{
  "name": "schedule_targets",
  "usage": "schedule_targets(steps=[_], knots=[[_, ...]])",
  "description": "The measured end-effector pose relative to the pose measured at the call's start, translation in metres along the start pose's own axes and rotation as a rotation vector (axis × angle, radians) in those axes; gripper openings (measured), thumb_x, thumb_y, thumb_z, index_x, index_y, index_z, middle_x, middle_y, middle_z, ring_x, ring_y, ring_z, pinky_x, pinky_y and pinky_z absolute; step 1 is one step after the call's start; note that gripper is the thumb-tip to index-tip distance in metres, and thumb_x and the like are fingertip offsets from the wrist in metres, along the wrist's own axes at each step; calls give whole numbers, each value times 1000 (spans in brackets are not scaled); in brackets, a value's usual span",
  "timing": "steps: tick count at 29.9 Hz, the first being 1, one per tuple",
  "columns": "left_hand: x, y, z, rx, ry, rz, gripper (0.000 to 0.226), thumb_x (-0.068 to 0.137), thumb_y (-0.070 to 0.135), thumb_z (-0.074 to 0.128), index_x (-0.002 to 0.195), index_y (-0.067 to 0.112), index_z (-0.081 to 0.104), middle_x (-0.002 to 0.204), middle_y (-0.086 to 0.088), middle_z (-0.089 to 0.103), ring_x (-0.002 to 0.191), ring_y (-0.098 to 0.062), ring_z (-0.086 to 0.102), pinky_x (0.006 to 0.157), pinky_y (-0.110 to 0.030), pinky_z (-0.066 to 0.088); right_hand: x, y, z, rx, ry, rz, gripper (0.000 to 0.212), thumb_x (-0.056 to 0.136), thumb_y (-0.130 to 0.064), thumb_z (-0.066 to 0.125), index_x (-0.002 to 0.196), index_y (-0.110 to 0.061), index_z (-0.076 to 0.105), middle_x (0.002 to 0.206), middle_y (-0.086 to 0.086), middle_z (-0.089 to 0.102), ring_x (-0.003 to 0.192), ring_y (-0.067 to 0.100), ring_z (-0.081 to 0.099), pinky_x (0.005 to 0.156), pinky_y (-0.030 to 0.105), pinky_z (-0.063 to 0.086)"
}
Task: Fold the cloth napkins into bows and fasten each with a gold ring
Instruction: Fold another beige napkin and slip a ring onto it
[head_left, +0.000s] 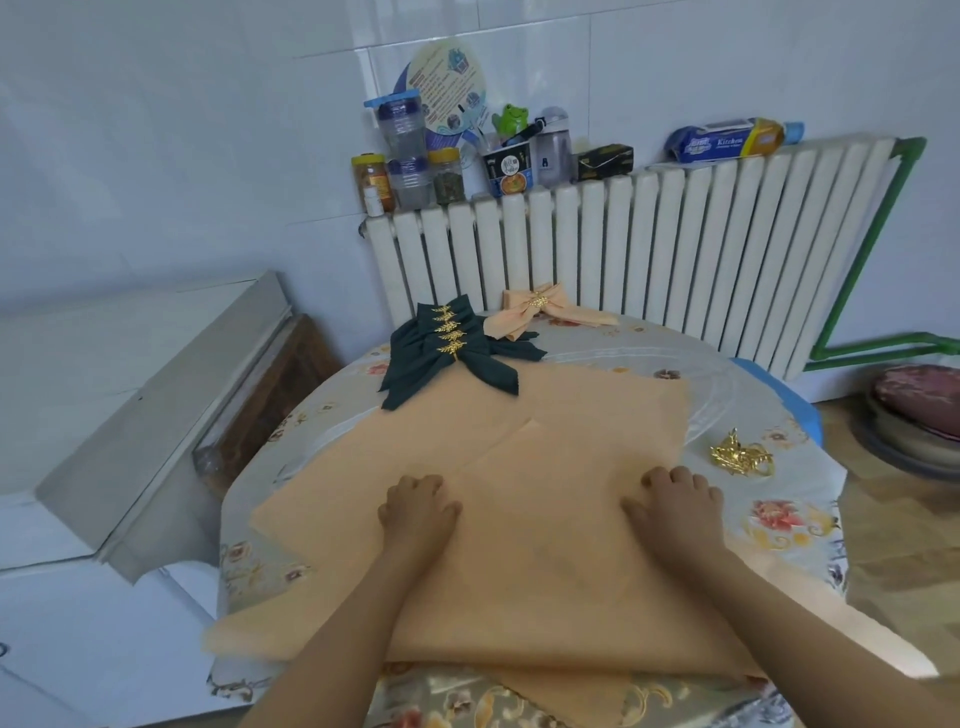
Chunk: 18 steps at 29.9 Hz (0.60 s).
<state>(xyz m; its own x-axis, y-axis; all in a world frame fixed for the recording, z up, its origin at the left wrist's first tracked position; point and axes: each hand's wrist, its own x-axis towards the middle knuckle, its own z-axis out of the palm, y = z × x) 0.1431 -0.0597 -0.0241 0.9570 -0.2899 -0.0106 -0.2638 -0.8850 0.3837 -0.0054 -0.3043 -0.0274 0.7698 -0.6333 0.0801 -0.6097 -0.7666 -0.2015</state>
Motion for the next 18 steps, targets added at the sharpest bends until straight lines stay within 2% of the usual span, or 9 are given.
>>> schedule_targets(steps=[4, 7, 11, 14, 16, 18], knots=[[16, 3, 1, -217, 56, -76, 22, 85, 34, 60, 105, 25, 64, 108, 0, 55, 100, -19, 53, 93, -34, 41, 16, -9, 7, 193, 18, 38, 25, 88, -39, 52, 104, -20, 58, 112, 2, 54, 110, 24, 43, 93, 34, 29], [29, 2, 6, -384, 11, -65, 8, 83, 25, 63, 91, 24, 60, 100, 2, 60, 90, -16, 58, 86, -34, 48, 28, -14, 13, 251, -1, 28, 22, 87, -36, 54, 100, -19, 57, 110, 1, 57, 107, 24, 44, 90, 34, 30], [49, 10, 5, -414, -92, -17, 17, 86, 22, 61, 102, 25, 61, 96, 3, 61, 91, -13, 58, 82, -28, 47, 42, -31, 18, 247, -51, -25, 34, 88, -42, 52, 115, -21, 55, 119, 0, 57, 112, 25, 43, 90, 34, 31], [64, 28, 6, -442, -138, 33, 23, 87, 23, 63, 109, 21, 65, 100, 1, 61, 95, -14, 57, 82, -23, 43, 50, -45, 19, 274, -42, -68, 32, 91, -43, 50, 118, -26, 56, 121, -2, 58, 113, 24, 45, 90, 33, 32], [77, 44, 12, -433, -169, 59, 28, 87, 25, 64, 114, 18, 65, 107, 0, 62, 98, -12, 55, 84, -22, 41, 60, -53, 23, 317, -23, -124, 27, 91, -33, 51, 115, -28, 60, 117, -3, 61, 109, 24, 48, 88, 32, 34], [88, 60, 17, -466, -203, 56, 33, 85, 24, 66, 117, 16, 64, 111, -1, 62, 101, -14, 56, 87, -24, 43, 62, -60, 25, 391, 11, -229, 29, 83, -19, 47, 102, -27, 68, 103, -3, 67, 97, 26, 53, 80, 31, 37]])
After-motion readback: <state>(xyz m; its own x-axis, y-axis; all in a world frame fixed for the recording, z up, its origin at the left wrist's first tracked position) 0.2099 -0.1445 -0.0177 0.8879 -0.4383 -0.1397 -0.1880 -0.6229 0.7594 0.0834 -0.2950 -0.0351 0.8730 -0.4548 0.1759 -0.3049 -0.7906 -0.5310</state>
